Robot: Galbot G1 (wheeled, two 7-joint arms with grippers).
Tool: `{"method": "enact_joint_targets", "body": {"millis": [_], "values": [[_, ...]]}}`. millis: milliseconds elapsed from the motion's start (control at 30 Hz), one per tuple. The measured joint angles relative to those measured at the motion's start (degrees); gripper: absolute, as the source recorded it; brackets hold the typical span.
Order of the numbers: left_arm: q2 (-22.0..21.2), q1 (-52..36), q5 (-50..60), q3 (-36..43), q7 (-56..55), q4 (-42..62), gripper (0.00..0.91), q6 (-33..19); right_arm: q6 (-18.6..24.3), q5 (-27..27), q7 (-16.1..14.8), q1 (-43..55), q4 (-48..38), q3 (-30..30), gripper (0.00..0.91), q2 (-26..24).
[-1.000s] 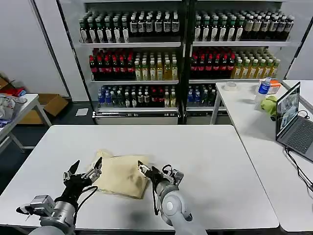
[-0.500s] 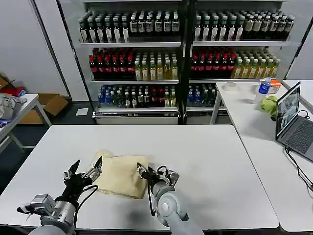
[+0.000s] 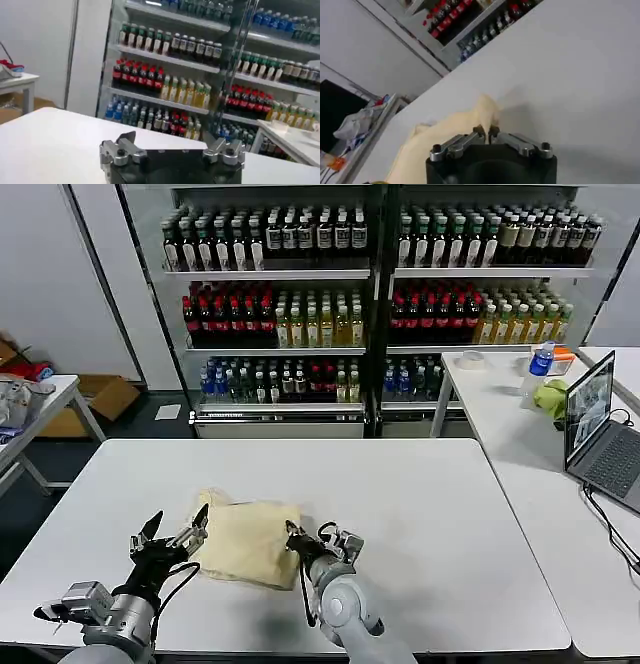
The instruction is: Fold and organize the clothes.
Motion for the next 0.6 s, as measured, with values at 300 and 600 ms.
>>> {"method": "enact_joint_targets", "body": {"millis": [300, 600], "values": [[-0.2, -0.2, 0.0, 0.4, 0.0, 0.2, 0.907, 0.0, -0.9, -0.1, -0.3, 1.1, 0.7, 1.2, 0.0, 0.0], [-0.2, -0.2, 0.0, 0.9, 0.0, 0.5, 0.907, 0.0, -2.8, 0.1, -1.4, 3.3, 1.0, 2.4, 0.0, 0.0]]}}
